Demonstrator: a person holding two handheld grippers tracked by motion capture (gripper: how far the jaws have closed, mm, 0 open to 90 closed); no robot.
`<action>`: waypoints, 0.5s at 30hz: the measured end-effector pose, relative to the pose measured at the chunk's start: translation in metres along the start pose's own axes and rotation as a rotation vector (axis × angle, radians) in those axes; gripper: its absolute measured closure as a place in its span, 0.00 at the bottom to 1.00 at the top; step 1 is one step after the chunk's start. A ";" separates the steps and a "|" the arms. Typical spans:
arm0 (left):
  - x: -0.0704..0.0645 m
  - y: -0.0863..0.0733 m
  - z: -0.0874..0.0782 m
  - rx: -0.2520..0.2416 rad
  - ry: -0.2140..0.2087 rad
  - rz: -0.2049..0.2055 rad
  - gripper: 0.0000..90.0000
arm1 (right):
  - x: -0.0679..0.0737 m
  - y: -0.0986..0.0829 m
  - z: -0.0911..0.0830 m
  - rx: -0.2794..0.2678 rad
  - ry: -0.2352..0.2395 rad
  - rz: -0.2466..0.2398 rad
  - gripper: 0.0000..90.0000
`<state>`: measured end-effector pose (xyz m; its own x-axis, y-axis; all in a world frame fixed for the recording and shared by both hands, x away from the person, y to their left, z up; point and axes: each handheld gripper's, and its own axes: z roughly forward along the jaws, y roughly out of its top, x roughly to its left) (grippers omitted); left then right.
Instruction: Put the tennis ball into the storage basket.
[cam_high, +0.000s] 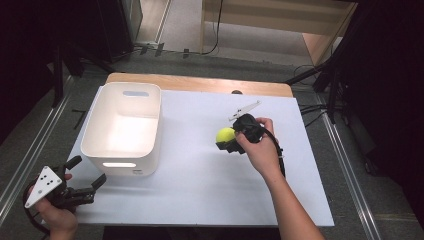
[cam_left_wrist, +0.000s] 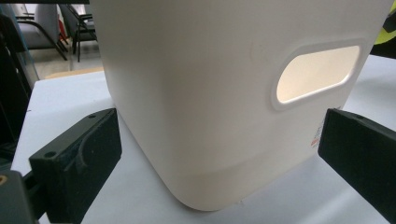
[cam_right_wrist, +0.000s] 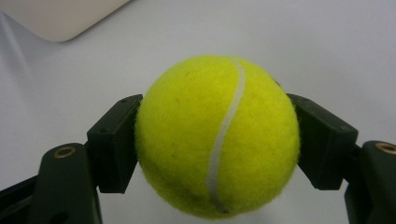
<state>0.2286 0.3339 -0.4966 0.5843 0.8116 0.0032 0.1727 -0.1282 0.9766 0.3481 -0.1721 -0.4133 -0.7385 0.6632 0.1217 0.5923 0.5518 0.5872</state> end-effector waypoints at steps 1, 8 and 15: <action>0.000 0.000 0.000 0.000 -0.001 0.000 0.00 | 0.000 0.001 0.000 -0.002 0.005 -0.004 0.26; 0.000 0.000 0.000 -0.001 -0.002 -0.001 0.00 | 0.005 0.012 0.003 -0.004 0.015 -0.020 0.26; 0.000 0.000 0.000 -0.004 -0.003 -0.006 0.00 | 0.011 0.023 0.005 -0.005 0.025 -0.035 0.26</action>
<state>0.2287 0.3343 -0.4966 0.5856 0.8106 -0.0034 0.1730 -0.1209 0.9775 0.3555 -0.1491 -0.4026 -0.7667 0.6306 0.1203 0.5640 0.5723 0.5953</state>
